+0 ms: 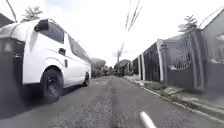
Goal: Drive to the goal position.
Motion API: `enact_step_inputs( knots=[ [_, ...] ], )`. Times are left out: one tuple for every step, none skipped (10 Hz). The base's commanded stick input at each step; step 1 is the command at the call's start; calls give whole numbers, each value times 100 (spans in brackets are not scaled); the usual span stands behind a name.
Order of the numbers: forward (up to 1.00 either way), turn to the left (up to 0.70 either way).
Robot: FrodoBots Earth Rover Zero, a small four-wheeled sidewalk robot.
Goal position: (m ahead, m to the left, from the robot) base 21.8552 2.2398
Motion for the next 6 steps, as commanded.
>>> enact_step_inputs(
  knots=[
    [50, 0],
    [50, 0],
    [50, -3],
    [50, -13],
    [50, -23],
    [50, -33]
  ],
)
